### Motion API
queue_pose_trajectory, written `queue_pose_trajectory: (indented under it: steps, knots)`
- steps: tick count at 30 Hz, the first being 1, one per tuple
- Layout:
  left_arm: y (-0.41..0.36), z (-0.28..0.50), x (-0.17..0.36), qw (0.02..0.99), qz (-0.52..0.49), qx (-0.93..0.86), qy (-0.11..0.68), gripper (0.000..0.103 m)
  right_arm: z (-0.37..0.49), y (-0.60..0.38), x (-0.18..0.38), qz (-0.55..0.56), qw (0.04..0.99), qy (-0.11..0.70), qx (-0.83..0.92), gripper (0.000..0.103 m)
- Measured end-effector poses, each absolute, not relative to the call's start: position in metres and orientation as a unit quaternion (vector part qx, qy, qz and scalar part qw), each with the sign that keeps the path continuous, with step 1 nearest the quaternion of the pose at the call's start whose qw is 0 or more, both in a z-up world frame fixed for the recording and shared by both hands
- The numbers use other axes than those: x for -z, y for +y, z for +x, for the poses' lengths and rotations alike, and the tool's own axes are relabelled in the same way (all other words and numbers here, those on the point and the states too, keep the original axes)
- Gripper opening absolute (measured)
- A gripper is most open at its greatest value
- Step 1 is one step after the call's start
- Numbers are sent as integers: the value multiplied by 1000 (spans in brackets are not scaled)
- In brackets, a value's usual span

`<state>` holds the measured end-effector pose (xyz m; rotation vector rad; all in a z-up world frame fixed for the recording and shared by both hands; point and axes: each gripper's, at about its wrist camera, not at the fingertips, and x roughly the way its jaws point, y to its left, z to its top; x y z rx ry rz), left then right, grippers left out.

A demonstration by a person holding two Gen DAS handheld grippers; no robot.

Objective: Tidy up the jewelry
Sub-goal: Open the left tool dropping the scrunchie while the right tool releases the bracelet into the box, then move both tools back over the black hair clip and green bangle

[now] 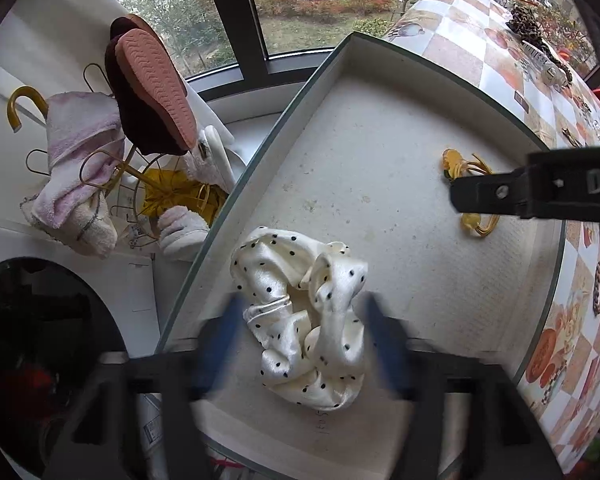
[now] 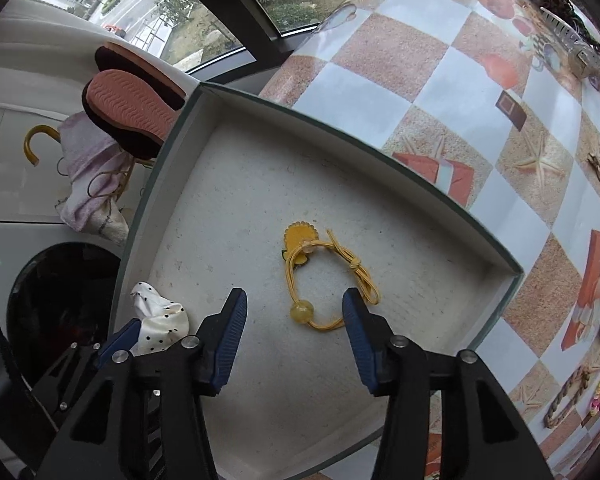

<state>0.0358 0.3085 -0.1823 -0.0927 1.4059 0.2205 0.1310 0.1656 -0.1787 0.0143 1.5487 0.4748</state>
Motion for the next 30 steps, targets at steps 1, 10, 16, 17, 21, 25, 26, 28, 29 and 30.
queue_pose_trajectory:
  steps: [1, 10, 16, 17, 21, 25, 26, 28, 29, 30]
  knots:
    - [308, 35, 179, 761, -38, -107, 638, 97, 131, 164, 176, 9, 692, 691, -211, 56]
    - [300, 30, 166, 766, -30, -90, 636, 97, 121, 144, 149, 24, 708, 675, -206, 74]
    - [286, 27, 152, 768, -23, -69, 636, 97, 108, 123, 130, 32, 718, 669, -191, 84]
    - [283, 27, 150, 769, -22, -66, 636, 97, 105, 117, 128, 36, 720, 668, -187, 84]
    - [269, 27, 141, 773, -7, -49, 633, 97, 95, 98, 120, 45, 731, 660, -166, 86]
    - [251, 29, 133, 776, 13, -26, 630, 97, 79, 66, 112, 58, 740, 657, -134, 86]
    - [247, 30, 131, 777, 18, -20, 629, 97, 75, 56, 111, 66, 741, 656, -124, 86]
    - [234, 33, 125, 779, 29, -3, 626, 97, 67, 38, 110, 79, 745, 654, -111, 87]
    - [229, 33, 123, 780, 33, 2, 625, 97, 63, 28, 110, 86, 747, 651, -102, 87]
    - [222, 35, 121, 780, 38, 8, 624, 97, 60, 17, 110, 93, 749, 649, -93, 87]
